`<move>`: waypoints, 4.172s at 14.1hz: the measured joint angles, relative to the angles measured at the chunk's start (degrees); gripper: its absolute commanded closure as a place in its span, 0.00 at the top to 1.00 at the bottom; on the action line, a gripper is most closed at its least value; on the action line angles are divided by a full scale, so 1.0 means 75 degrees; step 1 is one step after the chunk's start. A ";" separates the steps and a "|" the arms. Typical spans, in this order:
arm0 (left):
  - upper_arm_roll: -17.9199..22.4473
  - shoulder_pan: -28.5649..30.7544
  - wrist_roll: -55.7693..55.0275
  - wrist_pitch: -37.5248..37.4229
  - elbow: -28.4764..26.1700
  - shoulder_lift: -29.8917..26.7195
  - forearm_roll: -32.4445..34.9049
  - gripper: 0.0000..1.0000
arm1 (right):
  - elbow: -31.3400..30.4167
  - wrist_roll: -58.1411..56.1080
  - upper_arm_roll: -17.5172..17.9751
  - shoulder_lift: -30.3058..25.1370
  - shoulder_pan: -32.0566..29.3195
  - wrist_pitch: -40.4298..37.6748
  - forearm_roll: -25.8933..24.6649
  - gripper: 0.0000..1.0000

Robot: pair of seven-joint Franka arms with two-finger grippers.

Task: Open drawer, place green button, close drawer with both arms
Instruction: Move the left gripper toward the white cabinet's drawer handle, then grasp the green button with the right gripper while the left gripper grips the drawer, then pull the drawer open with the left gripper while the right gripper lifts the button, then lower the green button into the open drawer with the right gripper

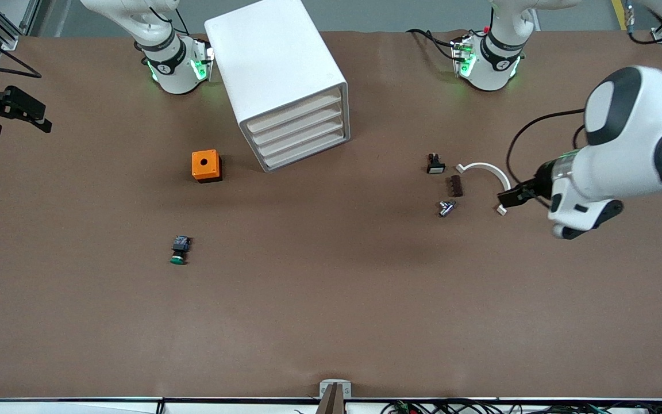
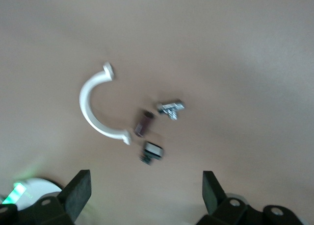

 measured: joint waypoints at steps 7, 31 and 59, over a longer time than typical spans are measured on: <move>-0.0030 -0.1344 -0.5169 0.0122 0.0484 0.1804 -0.1350 1.00 | 0.0054 0.0000 0.0000 -0.0003 0.0000 0.0010 0.0000 1.00; -0.0035 -0.4000 -1.0438 0.0453 0.0706 0.4435 -0.6299 0.44 | -0.1933 0.2372 0.0041 0.4585 0.1073 0.7141 -0.0101 1.00; 0.2042 -0.3193 -0.9473 0.0699 0.2028 0.4383 -0.5642 1.00 | -0.2226 0.5095 0.0766 0.3402 0.1758 0.5439 0.0707 0.00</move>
